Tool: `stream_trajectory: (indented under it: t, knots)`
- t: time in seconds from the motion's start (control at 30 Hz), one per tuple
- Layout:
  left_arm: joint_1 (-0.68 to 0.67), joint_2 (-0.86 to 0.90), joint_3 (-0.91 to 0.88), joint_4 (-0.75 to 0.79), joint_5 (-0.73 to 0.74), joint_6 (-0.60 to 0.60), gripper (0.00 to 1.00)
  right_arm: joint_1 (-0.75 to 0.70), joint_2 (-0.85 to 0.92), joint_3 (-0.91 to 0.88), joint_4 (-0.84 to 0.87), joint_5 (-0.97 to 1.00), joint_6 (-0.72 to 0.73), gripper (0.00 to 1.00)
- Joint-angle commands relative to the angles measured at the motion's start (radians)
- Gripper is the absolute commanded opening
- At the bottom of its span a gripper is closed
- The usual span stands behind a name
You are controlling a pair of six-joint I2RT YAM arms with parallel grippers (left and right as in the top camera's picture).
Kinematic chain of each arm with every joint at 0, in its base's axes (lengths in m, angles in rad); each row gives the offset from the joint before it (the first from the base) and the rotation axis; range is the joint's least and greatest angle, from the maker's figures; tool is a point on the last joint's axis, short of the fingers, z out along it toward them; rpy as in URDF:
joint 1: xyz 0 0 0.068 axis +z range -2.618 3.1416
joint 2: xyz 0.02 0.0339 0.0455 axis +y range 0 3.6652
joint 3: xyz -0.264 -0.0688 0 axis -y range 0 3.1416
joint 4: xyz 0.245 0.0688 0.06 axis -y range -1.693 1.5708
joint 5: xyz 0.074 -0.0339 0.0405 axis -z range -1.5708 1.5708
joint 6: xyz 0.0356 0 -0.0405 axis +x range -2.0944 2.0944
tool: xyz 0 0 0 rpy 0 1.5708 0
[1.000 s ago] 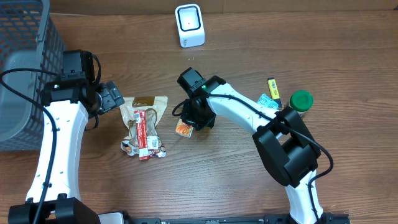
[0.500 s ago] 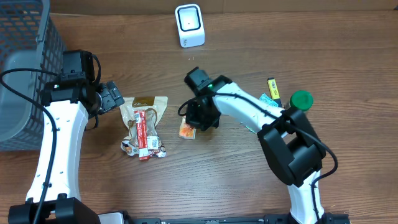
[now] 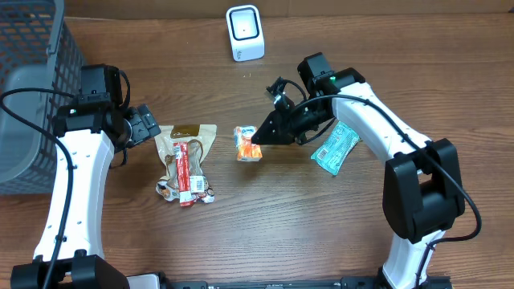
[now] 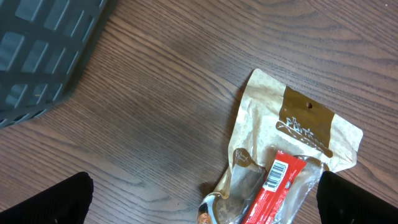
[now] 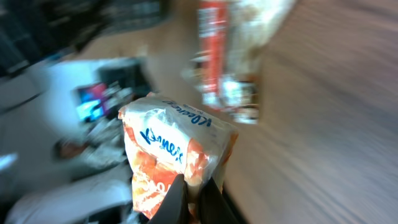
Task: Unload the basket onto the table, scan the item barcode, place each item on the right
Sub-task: 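Carry the Kleenex pack right with the right gripper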
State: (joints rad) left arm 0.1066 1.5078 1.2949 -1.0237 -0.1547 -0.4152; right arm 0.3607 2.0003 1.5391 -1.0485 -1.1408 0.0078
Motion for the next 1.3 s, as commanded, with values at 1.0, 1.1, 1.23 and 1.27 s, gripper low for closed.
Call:
stream_trajectory:
  t: [1.0,1.1,1.23,1.27]
  knots:
    - [-0.009,0.007,-0.002,0.003,-0.01,0.004,1.0,-0.171,-0.019,-0.021,-0.513,-0.367,-0.806,0.04]
    - [-0.009,0.007,-0.002,0.003,-0.01,0.004,1.0,-0.168,-0.019,-0.022,-0.489,-0.257,-0.806,0.04]
    - [-0.009,0.007,-0.002,0.003,-0.01,0.004,1.0,-0.155,-0.018,-0.036,-0.47,-0.183,-0.805,0.04]
    - [-0.009,0.007,-0.002,0.003,-0.01,0.004,1.0,-0.152,-0.016,-0.042,-0.462,-0.174,-0.798,0.04]
